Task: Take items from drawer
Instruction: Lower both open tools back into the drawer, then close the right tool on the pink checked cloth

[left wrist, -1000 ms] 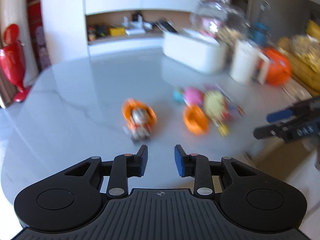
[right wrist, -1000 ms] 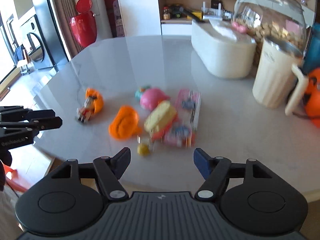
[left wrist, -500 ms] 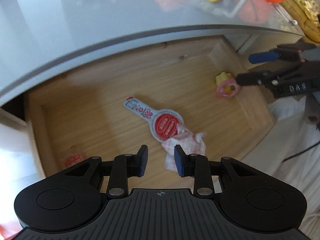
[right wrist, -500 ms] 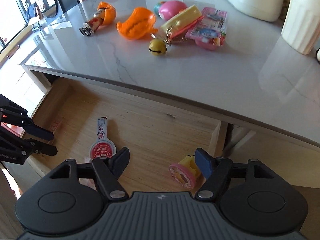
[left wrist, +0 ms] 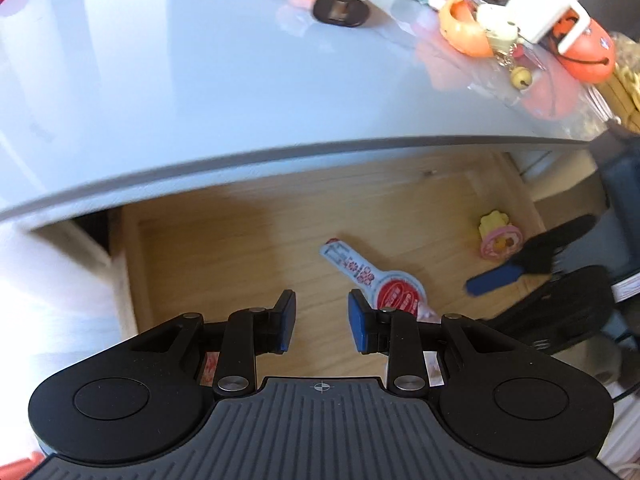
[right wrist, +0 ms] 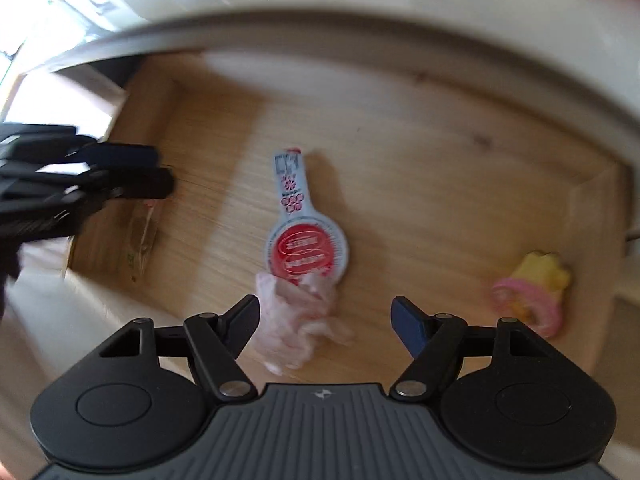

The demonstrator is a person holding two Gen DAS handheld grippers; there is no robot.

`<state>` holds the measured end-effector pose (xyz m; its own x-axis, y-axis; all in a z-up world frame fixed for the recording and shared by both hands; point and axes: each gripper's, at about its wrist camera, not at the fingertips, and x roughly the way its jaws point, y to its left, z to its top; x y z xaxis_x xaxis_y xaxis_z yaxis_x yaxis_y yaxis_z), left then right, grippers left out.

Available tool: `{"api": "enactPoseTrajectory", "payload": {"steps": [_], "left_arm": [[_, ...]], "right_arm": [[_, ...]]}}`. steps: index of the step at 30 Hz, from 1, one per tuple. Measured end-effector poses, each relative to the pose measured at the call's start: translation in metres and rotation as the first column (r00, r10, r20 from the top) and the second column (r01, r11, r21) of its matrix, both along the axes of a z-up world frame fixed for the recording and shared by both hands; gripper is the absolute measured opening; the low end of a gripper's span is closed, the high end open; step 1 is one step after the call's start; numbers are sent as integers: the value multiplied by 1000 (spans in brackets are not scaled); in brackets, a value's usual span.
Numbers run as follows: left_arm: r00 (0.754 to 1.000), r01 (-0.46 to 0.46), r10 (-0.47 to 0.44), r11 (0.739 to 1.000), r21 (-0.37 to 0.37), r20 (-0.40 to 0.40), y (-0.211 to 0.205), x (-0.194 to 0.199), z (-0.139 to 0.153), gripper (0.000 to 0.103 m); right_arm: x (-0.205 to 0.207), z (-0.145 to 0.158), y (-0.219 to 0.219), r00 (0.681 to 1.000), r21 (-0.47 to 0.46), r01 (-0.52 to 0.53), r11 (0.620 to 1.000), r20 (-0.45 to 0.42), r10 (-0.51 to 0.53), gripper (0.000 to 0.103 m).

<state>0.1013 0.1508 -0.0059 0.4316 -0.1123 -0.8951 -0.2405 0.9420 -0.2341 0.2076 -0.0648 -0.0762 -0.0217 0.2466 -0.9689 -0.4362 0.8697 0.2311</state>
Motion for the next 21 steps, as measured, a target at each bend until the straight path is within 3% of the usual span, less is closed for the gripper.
{"api": "enactPoseTrajectory", "payload": {"steps": [3,7,8,9,12,16,21], "left_arm": [[1000,-4,4,1000,8,-2,-1,-2,2,32],[1000,8,-8,1000,11,4,0,-9,7,32],[1000,10,-11,1000,15,7,-1,-10,9,32],[1000,14,-14,1000,20,10,-1,-11,11,32],[1000,27,-28,999,33,15,-4,-11,12,32],[999,36,-36,999,33,1,-7,-9,11,32],[999,53,-53,998,37,0,-9,-7,9,32]], "right_arm": [[-2,-15,20,998,-47,-4,999,-61,1,65],[-6,-28,41,992,-148,-103,984,-87,91,55],[-5,-32,42,990,-155,-108,982,-111,92,44],[-4,-36,41,987,-157,-111,981,-135,90,28],[-8,-40,36,982,-135,-117,984,-166,94,15],[-14,-22,16,990,-93,-101,991,-104,91,11],[-7,0,-28,999,-106,-25,994,25,28,11]]}}
